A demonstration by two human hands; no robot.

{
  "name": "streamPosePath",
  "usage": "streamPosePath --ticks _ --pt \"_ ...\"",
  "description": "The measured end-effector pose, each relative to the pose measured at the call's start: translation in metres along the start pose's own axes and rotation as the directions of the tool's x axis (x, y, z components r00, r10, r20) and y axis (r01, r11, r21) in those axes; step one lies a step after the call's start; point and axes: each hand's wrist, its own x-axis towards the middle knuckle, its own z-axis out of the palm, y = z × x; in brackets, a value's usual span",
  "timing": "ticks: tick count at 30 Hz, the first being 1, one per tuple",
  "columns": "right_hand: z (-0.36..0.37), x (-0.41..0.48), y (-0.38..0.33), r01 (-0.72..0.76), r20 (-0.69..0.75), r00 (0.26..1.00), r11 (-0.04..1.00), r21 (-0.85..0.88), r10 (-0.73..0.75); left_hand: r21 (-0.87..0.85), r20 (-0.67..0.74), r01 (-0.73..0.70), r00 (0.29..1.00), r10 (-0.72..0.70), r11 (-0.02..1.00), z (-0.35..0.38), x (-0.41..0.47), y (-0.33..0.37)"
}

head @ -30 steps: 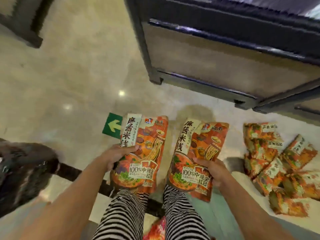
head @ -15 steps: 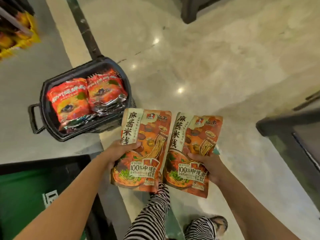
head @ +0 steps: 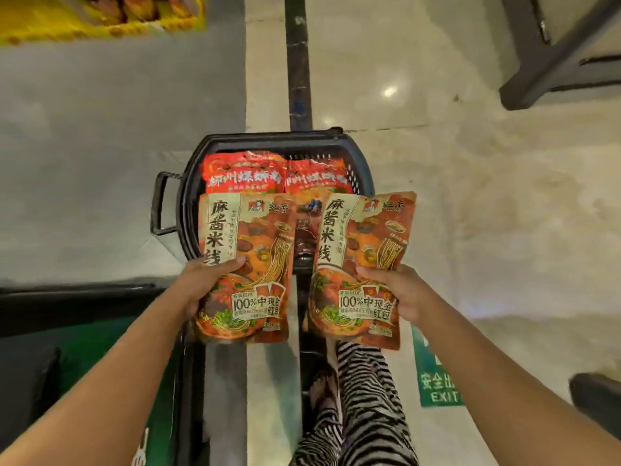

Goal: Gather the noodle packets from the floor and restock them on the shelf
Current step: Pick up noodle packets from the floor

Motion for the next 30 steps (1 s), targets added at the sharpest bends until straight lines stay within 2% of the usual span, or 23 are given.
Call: streamPosePath --ticks 5,9,11,14,15,17,18,20,22,23,25,30 --pt "0.035 0.078 -0.050 -0.056 0.060 0.996 0.996 -0.064 0.060 -0.050 -0.018 0.034 0.999 -0.035 0.998 -0.008 0.061 0.032" --pt "0.059 0.143 -0.083 -0.113 0.097 0.987 0.982 -0.155 0.128 -0.025 -0.030 0.043 0.999 -0.044 0.999 -0.007 0.118 0.063" --pt "0.070 0.171 -0.091 -0.145 0.060 0.985 0.957 -0.251 0.165 0.081 -0.105 0.032 0.994 -0.023 0.996 -0.007 0.145 0.071" --pt "0.084 0.209 -0.087 -0.162 -0.118 0.985 0.894 -0.418 0.124 0.309 -0.261 0.031 0.964 0.053 0.951 -0.002 0.177 0.074" --pt "0.090 0.213 -0.085 -0.171 -0.204 0.976 0.856 -0.489 0.078 0.416 -0.317 0.051 0.944 0.092 0.908 0.001 0.181 0.072" --pt "0.101 0.214 -0.078 -0.116 -0.339 0.931 0.771 -0.626 -0.135 0.667 -0.400 0.116 0.889 0.223 0.736 0.009 0.184 0.066" --pt "0.106 0.210 -0.074 -0.075 -0.377 0.892 0.740 -0.669 -0.250 0.762 -0.375 0.106 0.877 0.302 0.639 0.013 0.182 0.065" --pt "0.115 0.202 -0.064 -0.001 -0.395 0.826 0.699 -0.715 -0.403 0.898 -0.149 -0.055 0.896 0.419 0.437 0.021 0.181 0.059" --pt "0.122 0.202 -0.055 -0.065 -0.400 0.813 0.616 -0.785 -0.424 0.949 0.063 -0.165 0.935 0.350 0.270 0.024 0.185 0.051" --pt "0.124 0.205 -0.051 -0.115 -0.398 0.819 0.561 -0.820 -0.413 0.960 0.096 -0.168 0.949 0.302 0.224 0.024 0.187 0.045" --pt "0.127 0.213 -0.045 -0.183 -0.407 0.820 0.489 -0.853 -0.403 0.968 0.082 -0.144 0.956 0.282 0.204 0.025 0.194 0.035" --pt "0.133 0.240 -0.025 -0.256 -0.425 0.755 0.372 -0.892 -0.500 0.957 0.092 -0.184 0.925 0.370 0.222 0.026 0.213 0.010"
